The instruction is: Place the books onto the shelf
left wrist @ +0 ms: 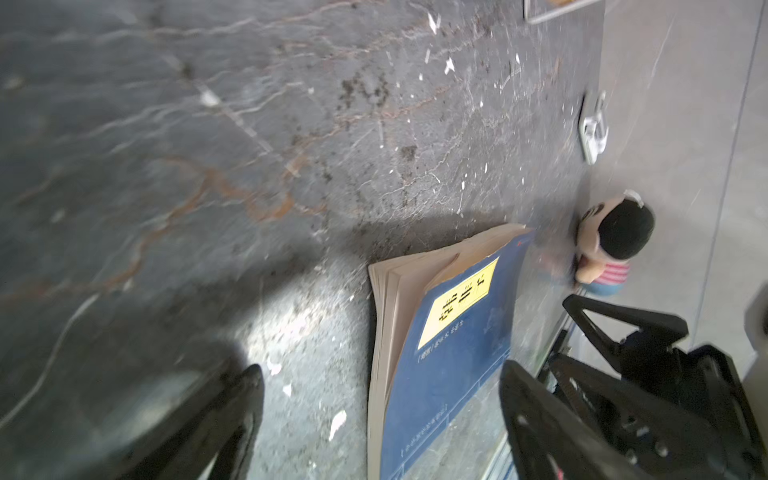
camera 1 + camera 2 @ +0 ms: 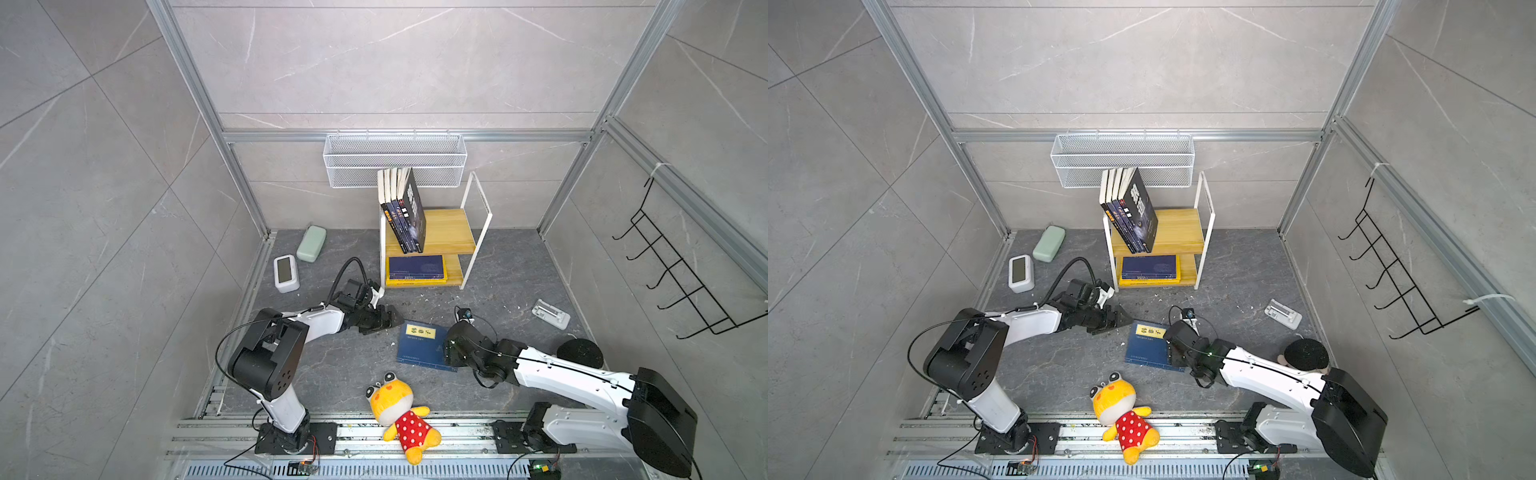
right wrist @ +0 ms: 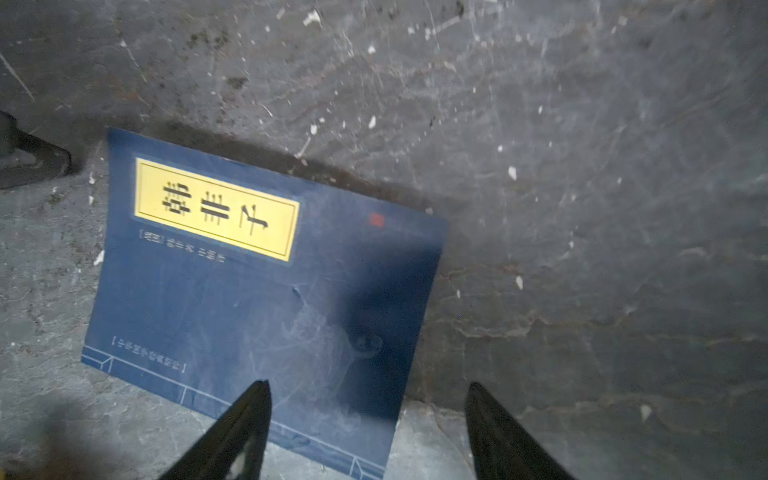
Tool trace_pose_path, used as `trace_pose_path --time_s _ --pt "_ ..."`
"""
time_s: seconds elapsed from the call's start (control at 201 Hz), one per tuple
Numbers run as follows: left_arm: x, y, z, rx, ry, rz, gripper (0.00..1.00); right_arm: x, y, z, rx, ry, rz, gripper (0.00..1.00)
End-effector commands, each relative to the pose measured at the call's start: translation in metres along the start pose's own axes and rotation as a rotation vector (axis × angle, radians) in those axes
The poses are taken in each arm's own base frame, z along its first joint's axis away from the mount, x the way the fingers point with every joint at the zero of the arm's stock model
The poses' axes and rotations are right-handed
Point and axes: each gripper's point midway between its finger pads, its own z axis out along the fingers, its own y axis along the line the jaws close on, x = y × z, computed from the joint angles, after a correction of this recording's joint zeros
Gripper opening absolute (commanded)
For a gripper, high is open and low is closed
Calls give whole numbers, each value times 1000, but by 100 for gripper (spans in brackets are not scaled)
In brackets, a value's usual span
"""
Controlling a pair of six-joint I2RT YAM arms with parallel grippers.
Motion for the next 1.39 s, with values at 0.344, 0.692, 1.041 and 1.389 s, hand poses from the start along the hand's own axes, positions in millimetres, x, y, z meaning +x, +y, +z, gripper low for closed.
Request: trace_pose_path --time_s 0.344,0.692,1.041,1.389 --pt "15 -11 29 38 124 20 76 46 7 36 -167 241 257 69" --pt "26 -53 17 136 151 64 40 41 21 51 -206 243 235 66" --pt "23 -64 -3 135 106 78 0 29 16 40 -161 219 151 67" --pt "14 -73 -16 161 89 34 0 -21 51 -50 -80 -234 -401 84"
